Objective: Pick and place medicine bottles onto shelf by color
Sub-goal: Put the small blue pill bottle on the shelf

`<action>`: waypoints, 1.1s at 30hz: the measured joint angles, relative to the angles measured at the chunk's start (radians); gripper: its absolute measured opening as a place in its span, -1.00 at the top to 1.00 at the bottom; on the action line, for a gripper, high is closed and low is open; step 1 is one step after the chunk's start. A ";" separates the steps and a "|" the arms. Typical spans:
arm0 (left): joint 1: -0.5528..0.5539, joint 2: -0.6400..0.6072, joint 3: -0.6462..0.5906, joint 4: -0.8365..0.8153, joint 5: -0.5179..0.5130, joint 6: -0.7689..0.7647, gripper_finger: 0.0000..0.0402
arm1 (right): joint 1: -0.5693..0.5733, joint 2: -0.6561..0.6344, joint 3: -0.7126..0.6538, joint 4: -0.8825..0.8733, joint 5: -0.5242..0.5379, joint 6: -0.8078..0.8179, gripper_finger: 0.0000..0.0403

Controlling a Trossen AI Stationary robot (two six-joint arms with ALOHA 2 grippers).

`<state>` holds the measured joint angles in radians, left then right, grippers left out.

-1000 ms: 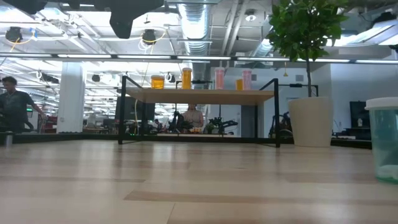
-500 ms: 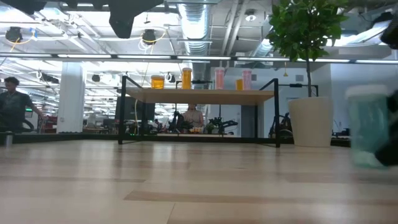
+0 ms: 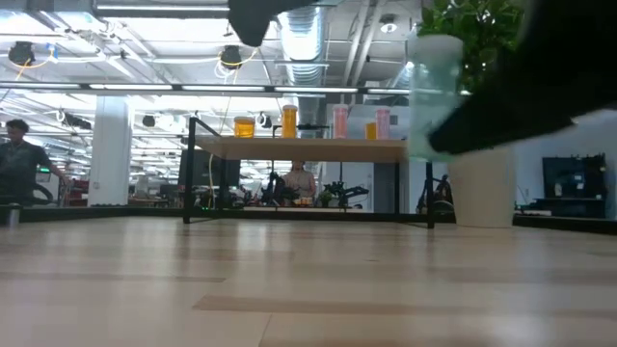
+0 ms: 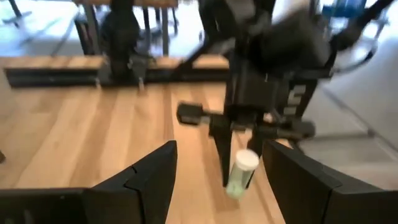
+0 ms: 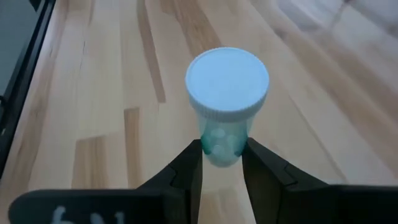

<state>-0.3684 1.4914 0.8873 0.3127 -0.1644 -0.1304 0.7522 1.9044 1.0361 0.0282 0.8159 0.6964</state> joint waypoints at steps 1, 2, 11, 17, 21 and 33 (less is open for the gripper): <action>-0.004 0.022 0.028 -0.035 0.002 0.008 -0.11 | -0.007 0.000 0.012 -0.008 -0.003 -0.017 0.41; -0.008 0.042 0.051 -0.063 0.002 0.014 -0.11 | -0.013 0.000 0.024 -0.014 -0.004 -0.031 0.41; -0.045 0.133 0.130 -0.150 0.037 0.060 -0.11 | -0.037 -0.001 0.099 -0.054 -0.006 -0.083 0.41; -0.046 0.133 0.130 -0.142 0.044 0.060 -0.11 | -0.047 -0.001 0.130 -0.052 -0.006 -0.100 0.41; -0.048 0.133 0.130 -0.130 0.046 0.048 -0.13 | -0.066 -0.001 0.153 -0.046 -0.006 -0.135 0.41; -0.052 0.133 0.131 -0.121 0.026 0.043 -0.41 | -0.119 -0.001 0.215 -0.043 -0.036 -0.227 0.41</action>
<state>-0.4206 1.6245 1.0180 0.1918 -0.1387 -0.0878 0.6336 1.9038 1.2514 -0.0149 0.7798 0.4692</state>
